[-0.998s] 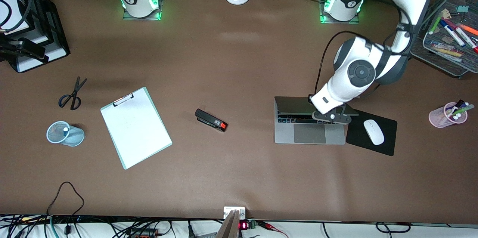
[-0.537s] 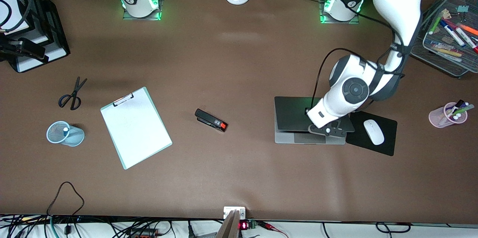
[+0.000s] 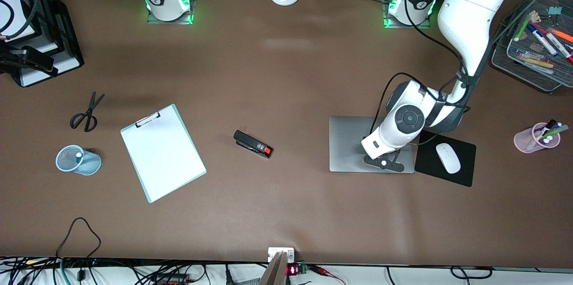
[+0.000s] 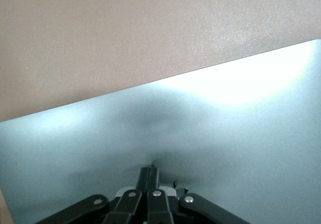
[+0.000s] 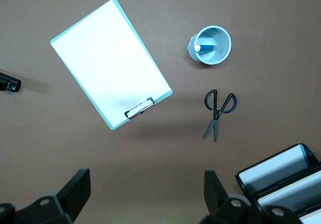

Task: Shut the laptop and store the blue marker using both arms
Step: 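Push the laptop lid down shut with the left gripper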

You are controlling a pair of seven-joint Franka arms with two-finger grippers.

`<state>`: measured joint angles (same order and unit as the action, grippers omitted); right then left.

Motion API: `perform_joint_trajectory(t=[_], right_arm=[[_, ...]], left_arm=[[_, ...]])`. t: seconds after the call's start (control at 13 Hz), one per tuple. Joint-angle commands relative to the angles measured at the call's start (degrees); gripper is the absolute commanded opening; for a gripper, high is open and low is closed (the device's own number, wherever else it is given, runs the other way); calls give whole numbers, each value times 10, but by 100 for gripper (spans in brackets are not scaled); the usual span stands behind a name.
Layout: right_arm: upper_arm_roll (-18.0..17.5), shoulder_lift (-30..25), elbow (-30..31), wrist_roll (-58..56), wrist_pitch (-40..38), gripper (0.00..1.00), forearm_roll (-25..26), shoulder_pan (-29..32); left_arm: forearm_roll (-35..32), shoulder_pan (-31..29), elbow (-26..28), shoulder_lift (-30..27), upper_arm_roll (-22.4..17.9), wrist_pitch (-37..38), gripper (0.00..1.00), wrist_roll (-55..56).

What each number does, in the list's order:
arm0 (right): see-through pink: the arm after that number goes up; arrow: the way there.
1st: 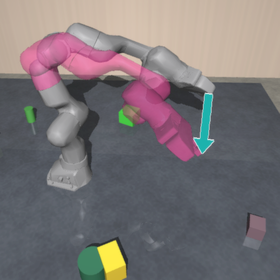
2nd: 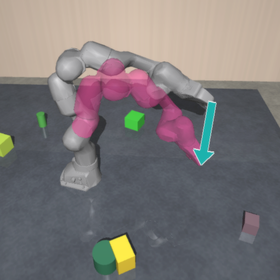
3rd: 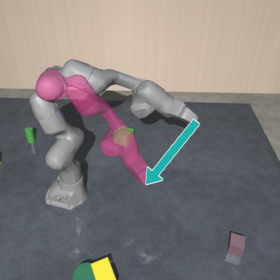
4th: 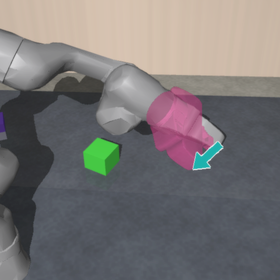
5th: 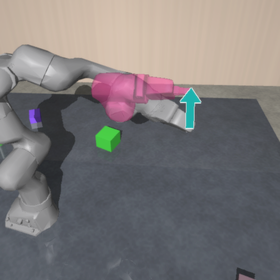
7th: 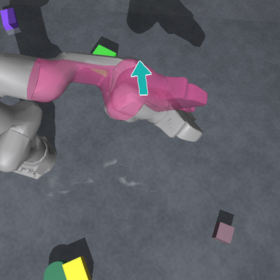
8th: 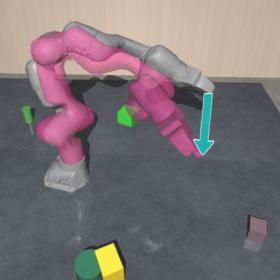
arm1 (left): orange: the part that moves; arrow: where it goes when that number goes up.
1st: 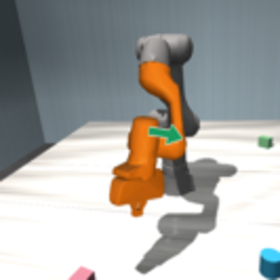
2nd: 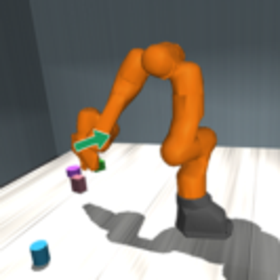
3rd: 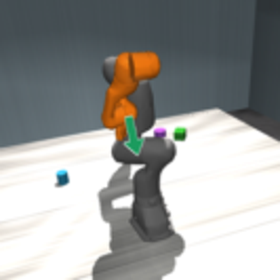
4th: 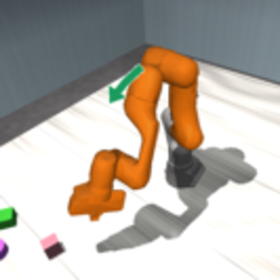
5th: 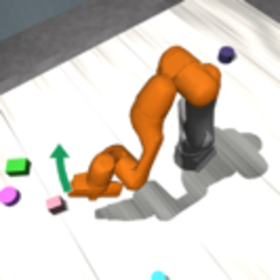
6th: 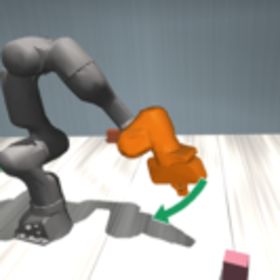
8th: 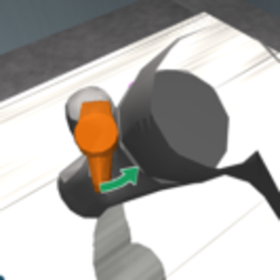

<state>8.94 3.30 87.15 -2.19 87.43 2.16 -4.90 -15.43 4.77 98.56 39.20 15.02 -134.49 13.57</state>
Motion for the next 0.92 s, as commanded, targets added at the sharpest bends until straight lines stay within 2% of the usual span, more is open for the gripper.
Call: perform_joint_trajectory(t=[0.0, 0.23, 0.38, 0.46, 0.54, 0.61, 0.77, 0.84], right_arm=[[1, 3, 5, 9, 2, 100, -8, -4], [1, 1, 5, 10, 1, 100, -8, 0], [1, 0, 5, 9, 1, 100, -7, -1], [0, -1, 5, 9, 3, 100, -5, -3], [0, -1, 4, 10, 6, 100, -5, -4], [-1, -3, 0, 10, 6, 100, -7, -4], [1, -3, -13, 10, 3, 100, -8, -3], [1, -3, -13, 10, 1, 100, -8, -3]], left_arm=[[-14, 1, -14, 4, 0, 1, 0, 4], [-14, -3, -12, -5, 1, 9, 0, 2], [-6, -5, -15, -32, 7, 63, 1, 3], [-5, -6, -16, -51, 8, 90, 4, 3], [0, -6, -16, -69, 11, 117, 12, 3], [14, -5, -16, -90, 14, 152, 26, 3], [47, -6, -17, -139, 15, 226, 68, -2], [64, -9, -17, -162, 15, 257, 100, -2]])
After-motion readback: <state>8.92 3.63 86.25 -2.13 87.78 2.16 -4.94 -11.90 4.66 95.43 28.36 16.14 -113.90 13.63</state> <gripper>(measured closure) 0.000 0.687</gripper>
